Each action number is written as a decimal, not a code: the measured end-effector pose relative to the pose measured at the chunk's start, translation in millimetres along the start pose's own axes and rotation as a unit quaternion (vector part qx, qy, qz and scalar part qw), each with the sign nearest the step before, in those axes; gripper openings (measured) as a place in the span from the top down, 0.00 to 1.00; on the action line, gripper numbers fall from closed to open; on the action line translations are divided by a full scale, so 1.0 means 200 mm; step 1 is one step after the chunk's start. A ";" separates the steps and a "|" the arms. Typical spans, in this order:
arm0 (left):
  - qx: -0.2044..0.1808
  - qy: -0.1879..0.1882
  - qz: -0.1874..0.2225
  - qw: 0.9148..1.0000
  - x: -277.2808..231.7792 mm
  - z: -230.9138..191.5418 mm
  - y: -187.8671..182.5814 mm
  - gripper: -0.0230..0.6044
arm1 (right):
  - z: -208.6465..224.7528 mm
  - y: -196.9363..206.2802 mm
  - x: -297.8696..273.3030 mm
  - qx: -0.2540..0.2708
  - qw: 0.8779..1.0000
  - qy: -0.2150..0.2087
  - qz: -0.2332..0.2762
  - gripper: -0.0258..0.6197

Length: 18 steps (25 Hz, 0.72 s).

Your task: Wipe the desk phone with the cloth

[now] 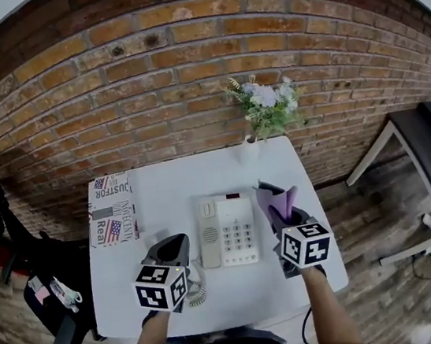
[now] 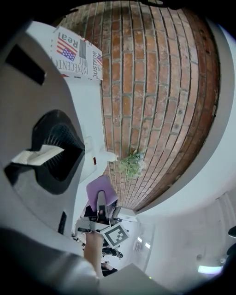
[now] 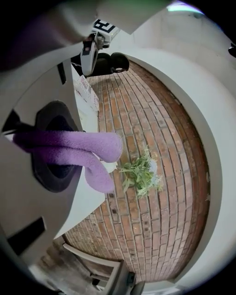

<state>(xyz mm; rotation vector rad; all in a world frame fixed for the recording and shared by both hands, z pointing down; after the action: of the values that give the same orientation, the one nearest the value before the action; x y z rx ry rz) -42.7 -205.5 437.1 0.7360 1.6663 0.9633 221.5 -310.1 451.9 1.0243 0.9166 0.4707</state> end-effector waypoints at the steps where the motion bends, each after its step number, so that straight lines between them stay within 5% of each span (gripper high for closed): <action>1: 0.003 -0.005 0.000 1.000 -0.01 0.00 0.00 0.96 | 0.02 0.00 -0.04 -0.004 1.000 -0.003 -0.004 0.89; 18: 0.029 -0.051 -0.003 0.998 0.01 -0.07 0.03 0.96 | 0.09 0.07 -0.40 -0.054 0.997 -0.044 -0.041 0.89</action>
<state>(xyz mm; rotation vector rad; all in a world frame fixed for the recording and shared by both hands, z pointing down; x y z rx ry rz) -56.4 -203.2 443.4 0.8067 1.6112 0.8622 192.5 -370.3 502.5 0.8990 0.8412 0.3995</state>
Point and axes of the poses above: the fingertips, and each gripper's own axes: x backward along the fingers, z to its right, y out of its underside, the point moved 7 cm from there along x, backward along the fingers
